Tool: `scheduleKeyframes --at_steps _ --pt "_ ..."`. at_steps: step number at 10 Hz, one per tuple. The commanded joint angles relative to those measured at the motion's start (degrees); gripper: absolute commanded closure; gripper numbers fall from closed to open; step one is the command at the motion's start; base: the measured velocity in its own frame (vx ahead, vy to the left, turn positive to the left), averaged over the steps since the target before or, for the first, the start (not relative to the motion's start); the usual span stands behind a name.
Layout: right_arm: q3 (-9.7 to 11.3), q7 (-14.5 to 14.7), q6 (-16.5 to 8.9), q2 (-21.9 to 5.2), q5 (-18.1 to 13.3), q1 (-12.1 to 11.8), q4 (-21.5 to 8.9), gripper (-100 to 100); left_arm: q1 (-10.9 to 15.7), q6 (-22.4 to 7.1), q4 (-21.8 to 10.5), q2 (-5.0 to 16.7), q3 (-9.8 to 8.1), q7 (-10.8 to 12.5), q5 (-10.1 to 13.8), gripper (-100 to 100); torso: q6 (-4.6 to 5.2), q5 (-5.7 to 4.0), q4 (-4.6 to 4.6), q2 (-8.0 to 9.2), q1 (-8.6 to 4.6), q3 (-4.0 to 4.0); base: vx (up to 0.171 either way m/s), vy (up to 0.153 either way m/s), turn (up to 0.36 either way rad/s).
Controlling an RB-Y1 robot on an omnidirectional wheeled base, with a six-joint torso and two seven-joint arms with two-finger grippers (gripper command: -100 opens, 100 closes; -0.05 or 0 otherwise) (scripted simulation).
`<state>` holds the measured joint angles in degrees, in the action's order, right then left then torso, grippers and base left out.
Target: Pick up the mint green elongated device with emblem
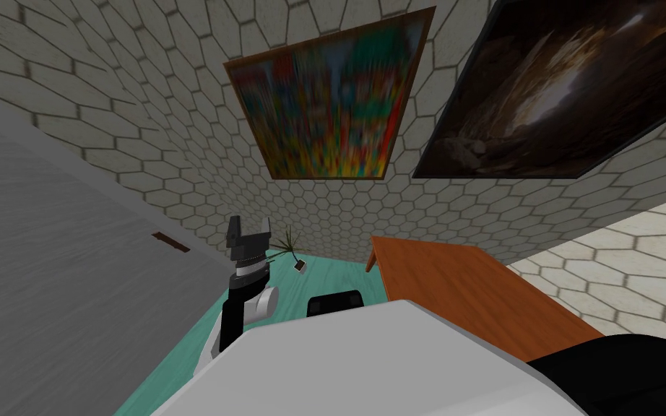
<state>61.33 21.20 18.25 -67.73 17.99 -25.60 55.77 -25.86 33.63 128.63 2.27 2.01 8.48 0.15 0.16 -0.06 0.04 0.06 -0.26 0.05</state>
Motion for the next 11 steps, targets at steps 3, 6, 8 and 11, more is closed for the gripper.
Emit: scheduleKeyframes --at_steps 3,6,8,11 --pt "-0.6 2.4 -5.4 -1.8 2.8 -0.9 6.2 -100 0.0 0.0 0.0 0.0 0.00 0.0 0.0 0 0.01 0.00 -0.01 -0.07 0.09 -0.04 -0.023 -0.035 0.013" --pt "-0.9 3.9 -9.3 -3.0 4.6 -1.5 11.5 -100 0.0 0.0 0.0 0.0 0.00 0.0 0.0 0 0.01 0.01 -0.01 -0.08 0.14 -0.04 -0.022 -0.025 0.014" --pt "-0.9 3.9 -10.1 -3.0 4.6 -1.5 14.1 -100 0.0 0.0 0.0 0.0 0.00 0.0 0.0 0 0.01 0.00 -0.01 -0.04 0.08 -0.02 -0.022 -0.030 0.009" --pt "-1.0 3.9 -10.1 -3.2 4.6 -1.6 13.8 100 0.0 0.0 0.0 0.0 0.00 0.0 0.0 0 0.01 0.03 -0.03 -0.13 0.19 -0.07 -0.001 -0.001 0.001"
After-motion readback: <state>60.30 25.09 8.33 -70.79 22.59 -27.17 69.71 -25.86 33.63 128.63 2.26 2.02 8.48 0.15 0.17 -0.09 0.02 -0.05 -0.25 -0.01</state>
